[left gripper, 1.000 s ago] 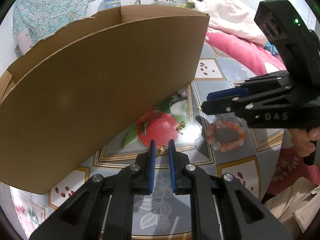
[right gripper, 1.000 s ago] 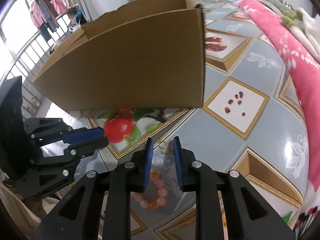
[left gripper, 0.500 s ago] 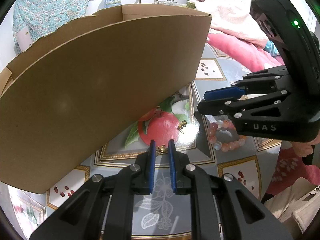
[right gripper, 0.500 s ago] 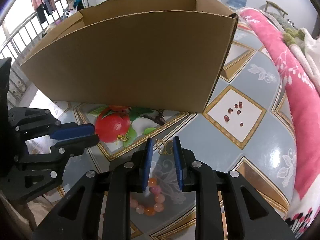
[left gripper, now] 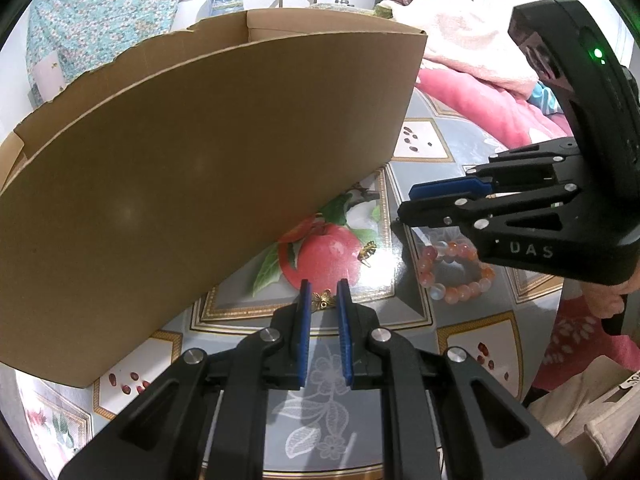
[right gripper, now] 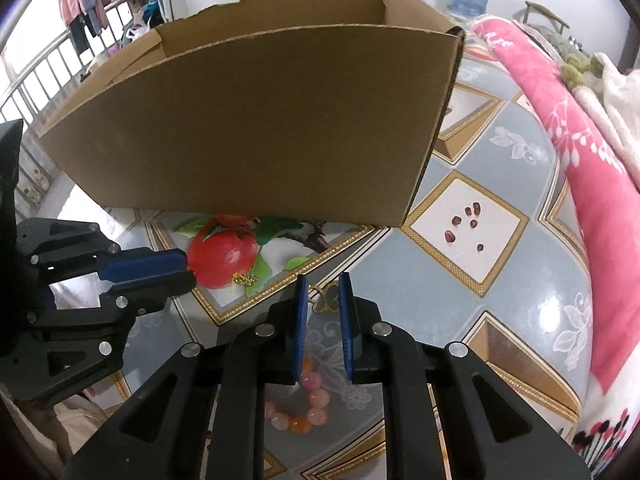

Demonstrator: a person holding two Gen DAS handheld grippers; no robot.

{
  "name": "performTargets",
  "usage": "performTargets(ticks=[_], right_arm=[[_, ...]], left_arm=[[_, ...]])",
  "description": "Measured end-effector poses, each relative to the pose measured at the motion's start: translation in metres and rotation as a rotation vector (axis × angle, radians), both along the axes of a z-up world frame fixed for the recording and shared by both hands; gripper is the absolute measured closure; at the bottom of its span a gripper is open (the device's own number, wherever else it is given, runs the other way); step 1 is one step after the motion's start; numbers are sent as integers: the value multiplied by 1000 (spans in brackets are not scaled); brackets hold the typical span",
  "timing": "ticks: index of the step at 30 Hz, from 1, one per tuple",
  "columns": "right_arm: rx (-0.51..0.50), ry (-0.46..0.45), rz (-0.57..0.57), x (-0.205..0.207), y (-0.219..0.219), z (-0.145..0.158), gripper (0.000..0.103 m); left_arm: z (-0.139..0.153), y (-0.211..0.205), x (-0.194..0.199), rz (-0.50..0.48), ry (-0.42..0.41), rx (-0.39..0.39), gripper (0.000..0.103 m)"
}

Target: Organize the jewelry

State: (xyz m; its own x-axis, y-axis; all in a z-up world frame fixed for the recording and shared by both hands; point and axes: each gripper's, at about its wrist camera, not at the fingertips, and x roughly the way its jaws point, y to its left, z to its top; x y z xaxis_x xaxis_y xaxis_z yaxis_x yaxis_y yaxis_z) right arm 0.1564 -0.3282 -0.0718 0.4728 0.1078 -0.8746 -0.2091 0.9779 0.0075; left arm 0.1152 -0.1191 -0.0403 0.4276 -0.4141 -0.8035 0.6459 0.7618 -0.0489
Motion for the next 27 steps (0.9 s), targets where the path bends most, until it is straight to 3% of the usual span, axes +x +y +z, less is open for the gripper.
performTargets(ticks=[14, 27], right_arm=[[35, -99, 2, -23, -13, 37, 90], [122, -304, 45, -34, -16, 108, 90]], left_arm=[[30, 10, -11, -7, -49, -51, 91], [114, 21, -34, -62, -197, -191, 91]])
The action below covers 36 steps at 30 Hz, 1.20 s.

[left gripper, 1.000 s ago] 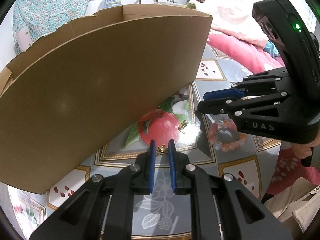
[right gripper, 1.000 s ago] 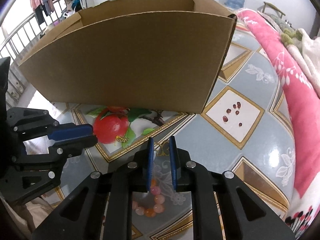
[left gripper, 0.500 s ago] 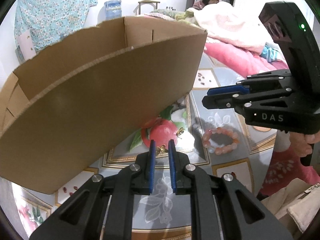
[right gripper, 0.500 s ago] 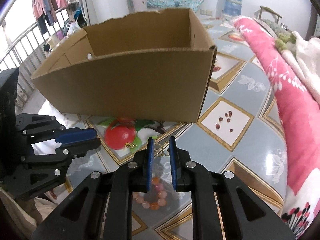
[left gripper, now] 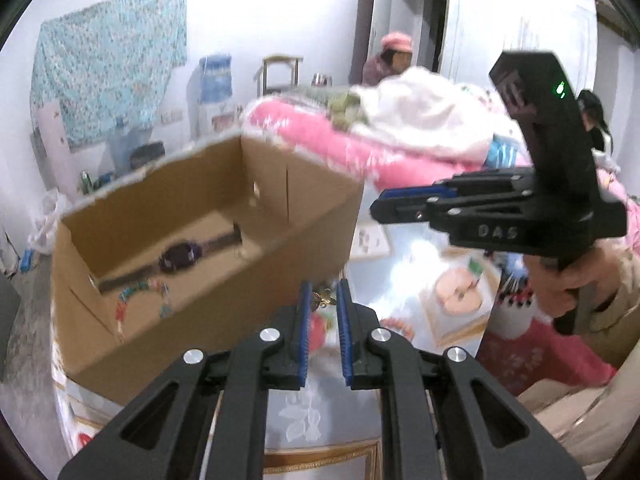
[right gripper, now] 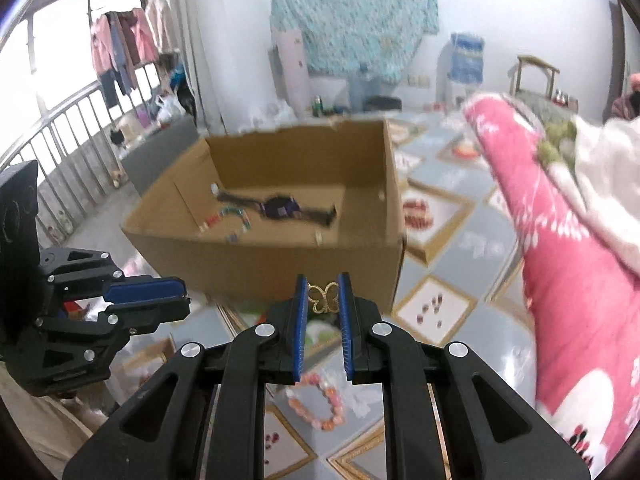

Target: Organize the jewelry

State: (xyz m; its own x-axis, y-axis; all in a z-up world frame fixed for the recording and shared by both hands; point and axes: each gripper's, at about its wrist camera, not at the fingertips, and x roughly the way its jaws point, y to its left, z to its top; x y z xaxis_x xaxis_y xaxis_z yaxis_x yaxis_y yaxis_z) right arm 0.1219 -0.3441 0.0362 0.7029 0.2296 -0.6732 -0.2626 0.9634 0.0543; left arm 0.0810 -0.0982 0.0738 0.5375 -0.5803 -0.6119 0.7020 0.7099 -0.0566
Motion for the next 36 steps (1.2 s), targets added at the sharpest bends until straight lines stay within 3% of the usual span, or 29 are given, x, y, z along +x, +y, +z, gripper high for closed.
performTargets(ticks=[5, 9, 15, 23, 27, 29, 36], right_arm=[[21, -80, 10, 15, 1, 19, 90], [53, -88, 8, 33, -3, 18, 90], [49, -44, 42, 66, -1, 8, 90], [-5, 10, 85, 104, 2, -11, 90], [-2, 0, 63, 106, -6, -8, 82], [14, -14, 49, 105, -12, -5, 81], [92, -68, -32, 87, -41, 12, 80]], left_arm=[[24, 5, 8, 16, -54, -46, 91], [27, 5, 28, 51, -45, -75, 91], [6, -8, 73, 82, 37, -64, 91], [-32, -20, 118, 94, 214, -72, 91], [-42, -16, 129, 106, 294, -115, 88], [-43, -11, 132, 109, 310, -142, 79], [-33, 7, 129, 123, 325, -220, 72]])
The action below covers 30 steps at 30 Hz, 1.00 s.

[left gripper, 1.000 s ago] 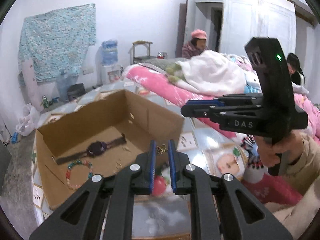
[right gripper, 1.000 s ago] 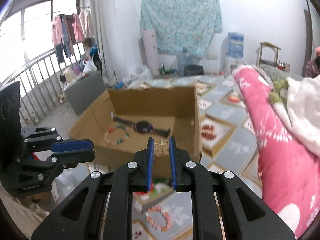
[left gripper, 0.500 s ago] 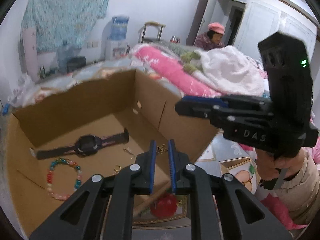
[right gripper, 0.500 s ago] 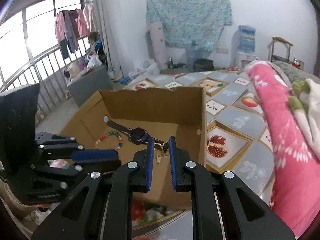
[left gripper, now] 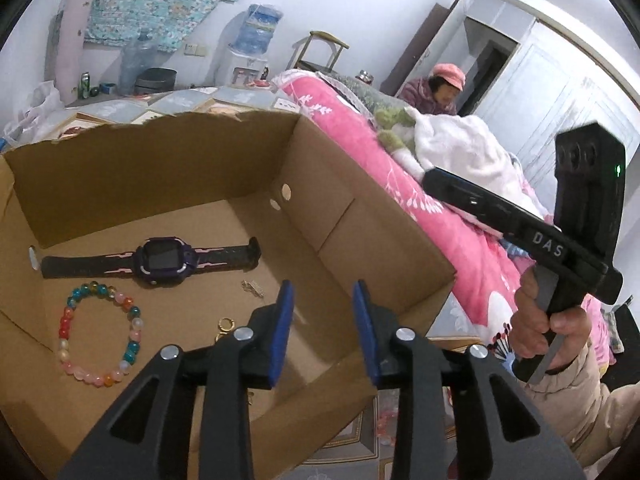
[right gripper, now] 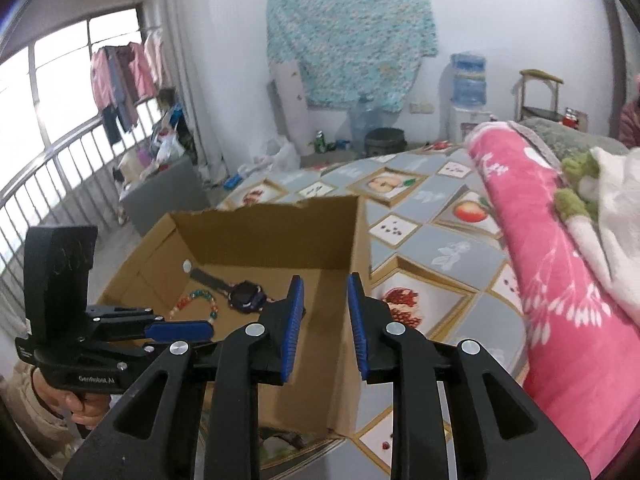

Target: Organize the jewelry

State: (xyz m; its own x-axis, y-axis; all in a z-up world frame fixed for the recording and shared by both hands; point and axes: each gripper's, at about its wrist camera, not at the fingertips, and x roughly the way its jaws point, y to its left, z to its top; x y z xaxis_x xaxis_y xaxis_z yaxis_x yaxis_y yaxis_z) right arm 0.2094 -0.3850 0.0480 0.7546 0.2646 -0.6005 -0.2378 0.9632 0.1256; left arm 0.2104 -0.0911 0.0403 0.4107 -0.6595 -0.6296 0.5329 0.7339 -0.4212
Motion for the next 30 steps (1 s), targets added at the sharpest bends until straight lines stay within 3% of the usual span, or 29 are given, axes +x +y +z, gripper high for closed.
performTargets(ticks=[11, 20, 25, 30], right_arm=[[155, -10, -50, -23, -28, 12, 73], [176, -20, -112, -60, -43, 17, 50], [153, 42, -141, -78, -51, 3, 44], [95, 160, -157, -84, -44, -31, 43]], left_arm=[[26, 25, -18, 66, -56, -46, 54], [57, 42, -61, 83, -173, 8, 33], [72, 55, -103, -3, -246, 34, 19], [56, 50, -136, -155, -185, 80, 6]])
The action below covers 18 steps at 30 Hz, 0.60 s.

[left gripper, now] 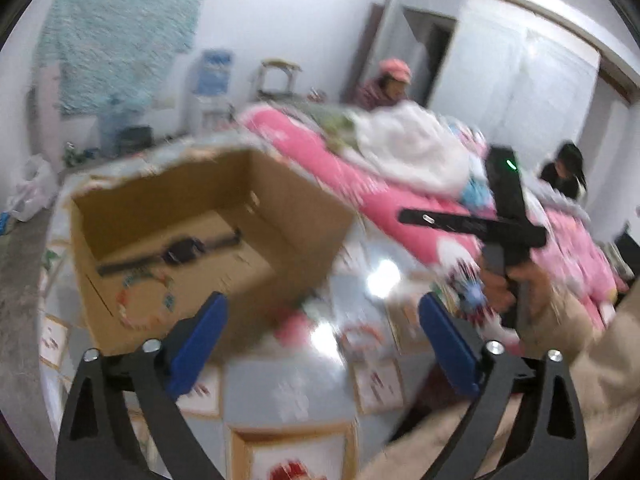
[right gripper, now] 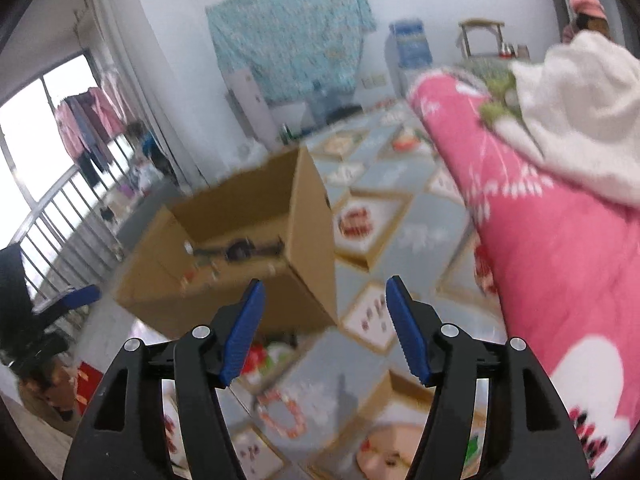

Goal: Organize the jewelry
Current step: 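Move both grippers back toward the pink bead bracelet on the table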

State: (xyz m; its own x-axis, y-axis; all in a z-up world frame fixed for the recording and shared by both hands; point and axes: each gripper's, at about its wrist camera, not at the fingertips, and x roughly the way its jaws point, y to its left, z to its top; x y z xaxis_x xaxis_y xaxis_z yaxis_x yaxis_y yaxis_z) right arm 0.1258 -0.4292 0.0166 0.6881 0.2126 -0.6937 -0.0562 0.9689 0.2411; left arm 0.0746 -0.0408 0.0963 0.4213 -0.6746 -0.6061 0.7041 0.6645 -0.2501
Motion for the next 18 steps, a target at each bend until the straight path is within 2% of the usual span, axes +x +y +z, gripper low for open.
performTargets(ticks=[4, 7, 9, 15, 18], right_arm=[[-78, 102, -13, 2, 15, -28, 43], [-140, 160, -20, 4, 28, -45, 43], [-145, 181, -22, 1, 32, -51, 43], [-131, 150, -12, -15, 51, -55, 43], [-94, 150, -4, -18, 55, -59, 43]], left_arm=[[-35, -20, 0, 24, 73, 126, 6], [-64, -29, 11, 71, 141, 179, 6], [-79, -32, 16, 103, 161, 221, 6], [-112, -38, 25, 148, 193, 336, 6], [-118, -36, 25, 175, 204, 365, 6]])
